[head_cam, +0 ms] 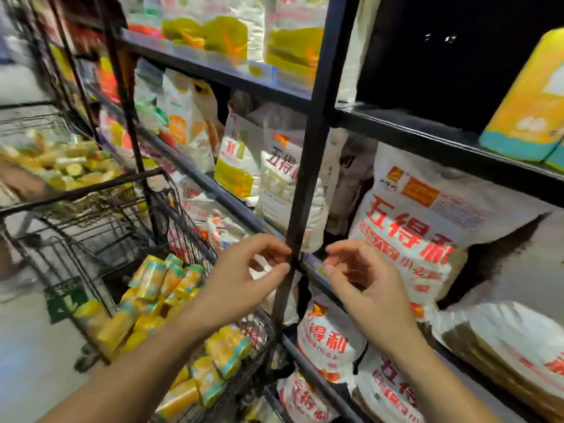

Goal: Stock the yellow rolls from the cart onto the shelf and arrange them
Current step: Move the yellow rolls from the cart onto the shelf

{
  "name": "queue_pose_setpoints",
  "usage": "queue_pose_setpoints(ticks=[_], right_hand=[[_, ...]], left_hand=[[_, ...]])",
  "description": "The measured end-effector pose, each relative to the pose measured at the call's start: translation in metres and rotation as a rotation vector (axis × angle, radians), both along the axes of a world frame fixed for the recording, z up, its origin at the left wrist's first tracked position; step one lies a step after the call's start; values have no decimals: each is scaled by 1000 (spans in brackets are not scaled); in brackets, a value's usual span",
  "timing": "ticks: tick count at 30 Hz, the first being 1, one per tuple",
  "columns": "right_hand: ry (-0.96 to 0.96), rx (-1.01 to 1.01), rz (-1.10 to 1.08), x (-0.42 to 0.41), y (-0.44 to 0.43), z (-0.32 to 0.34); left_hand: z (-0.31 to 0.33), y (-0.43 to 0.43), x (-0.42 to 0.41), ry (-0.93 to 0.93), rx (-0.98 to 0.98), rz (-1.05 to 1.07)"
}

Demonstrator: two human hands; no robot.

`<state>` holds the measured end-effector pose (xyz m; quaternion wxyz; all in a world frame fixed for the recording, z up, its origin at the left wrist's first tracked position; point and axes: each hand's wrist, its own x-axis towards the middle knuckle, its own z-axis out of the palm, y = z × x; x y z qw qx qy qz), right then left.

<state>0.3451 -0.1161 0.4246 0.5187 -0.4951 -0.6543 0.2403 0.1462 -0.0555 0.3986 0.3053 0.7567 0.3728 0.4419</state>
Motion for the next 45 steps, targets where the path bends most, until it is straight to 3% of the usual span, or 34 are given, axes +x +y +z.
queue_pose_setpoints(ticks=[7, 22, 26, 31, 37, 45], right_hand=[[71, -175, 116, -79, 56, -57], [-35, -647, 337, -182, 172, -229], [-229, -654, 374, -193, 218, -274], [-496, -808, 384, -208, 273, -336], [-653, -880, 410, -231, 318, -395], [-801, -914, 379, -261, 364, -464]], left_hand=[[-66, 15, -84, -18, -178, 170], [-225, 37, -192, -45, -685, 706], [-261, 59, -194, -47, -804, 815], [-299, 94, -196, -29, -994, 883], [-350, 127, -202, -62, -1227, 995], [-412, 165, -198, -100, -1324, 1071]])
